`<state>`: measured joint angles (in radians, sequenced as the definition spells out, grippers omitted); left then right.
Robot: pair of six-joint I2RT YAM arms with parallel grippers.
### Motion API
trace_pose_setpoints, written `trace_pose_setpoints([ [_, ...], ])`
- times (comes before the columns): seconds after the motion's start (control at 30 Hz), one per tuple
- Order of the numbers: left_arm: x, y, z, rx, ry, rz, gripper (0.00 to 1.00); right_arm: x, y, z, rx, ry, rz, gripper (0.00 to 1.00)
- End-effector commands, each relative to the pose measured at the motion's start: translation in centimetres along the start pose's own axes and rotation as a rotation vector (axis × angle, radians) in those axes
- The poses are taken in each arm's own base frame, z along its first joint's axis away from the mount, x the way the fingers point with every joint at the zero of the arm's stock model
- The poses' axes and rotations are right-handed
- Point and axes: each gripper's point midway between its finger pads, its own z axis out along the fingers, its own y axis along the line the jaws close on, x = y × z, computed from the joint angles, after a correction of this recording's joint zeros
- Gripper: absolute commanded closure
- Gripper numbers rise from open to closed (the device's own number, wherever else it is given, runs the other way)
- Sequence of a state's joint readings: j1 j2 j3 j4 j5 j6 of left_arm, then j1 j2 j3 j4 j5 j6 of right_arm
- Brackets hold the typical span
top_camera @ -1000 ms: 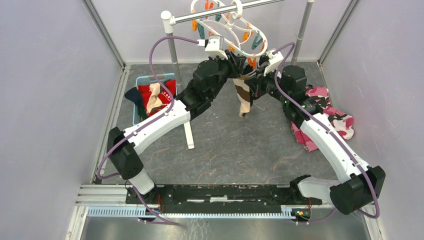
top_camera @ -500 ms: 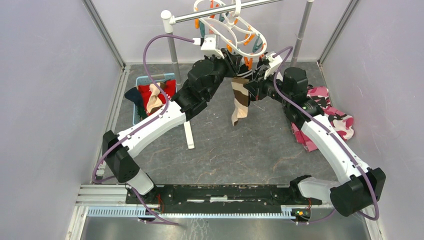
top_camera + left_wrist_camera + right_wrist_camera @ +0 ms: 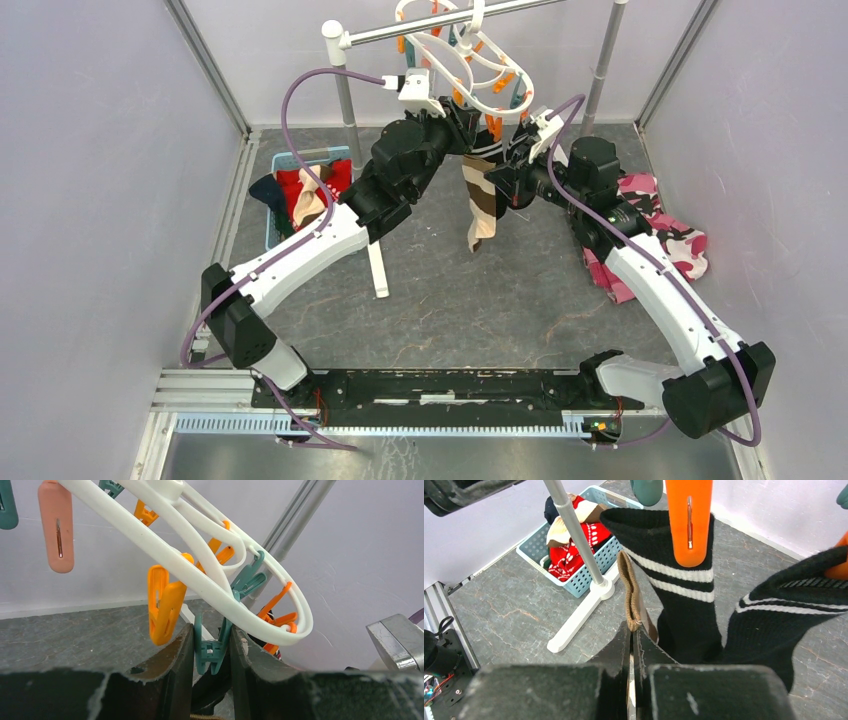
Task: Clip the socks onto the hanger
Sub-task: Clamp the sock onto the hanger.
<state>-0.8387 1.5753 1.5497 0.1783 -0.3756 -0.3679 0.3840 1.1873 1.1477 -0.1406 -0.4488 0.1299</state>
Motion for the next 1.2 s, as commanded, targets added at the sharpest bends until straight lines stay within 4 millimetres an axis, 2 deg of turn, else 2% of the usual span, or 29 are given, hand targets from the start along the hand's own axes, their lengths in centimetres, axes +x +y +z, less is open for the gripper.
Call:
trace_pose_setpoints([
  [0.0,-2.3,0.0,-0.1,-0.013,-0.068,0.019,0.7,-1.4,0.5,-0.5,-0.019,-0.044,-0.035,1.0],
  [0.1,-2.2,-0.1,0.1,-0.01,-0.065,0.019,0.7,-1.4,0.6,-0.6,-0.022,-0.044,-0.035,1.0],
  [0.43,-1.7,-0.8,0.5,0.022,-0.059,0.002,0.51,-1.5,0.8,-0.7,-0.031,-0.047,-0.039,1.0],
  [0.53,-1.5,-1.0,0.7,0.033,-0.057,-0.002,0.51,-1.6,0.8,-0.7,-0.03,-0.048,-0.041,1.0],
  [0.6,-1.5,-1.1,0.7,0.036,-0.059,-0.004,0.53,-1.6,0.7,-0.7,-0.029,-0.048,-0.04,1.0],
  [0.77,-1.7,-1.3,0.7,0.047,-0.061,-0.005,0.67,-1.6,0.7,-0.8,-0.026,-0.048,-0.044,1.0],
  [0.9,-1.7,-1.6,0.7,0.06,-0.058,-0.003,0.86,-1.7,0.6,-0.9,-0.018,-0.048,-0.05,1.0],
  [0.97,-1.7,-1.6,0.7,0.062,-0.056,-0.002,0.93,-1.8,0.7,-1.0,-0.021,-0.047,-0.047,1.0],
  [1.03,-1.7,-1.7,0.8,0.062,-0.054,-0.001,0.96,-2.3,0.9,-1.0,-0.031,-0.053,-0.047,1.0],
  [1.17,-2.0,-1.7,0.8,0.061,-0.057,-0.001,0.97,-3.3,1.9,-1.2,-0.075,-0.061,-0.038,1.0],
])
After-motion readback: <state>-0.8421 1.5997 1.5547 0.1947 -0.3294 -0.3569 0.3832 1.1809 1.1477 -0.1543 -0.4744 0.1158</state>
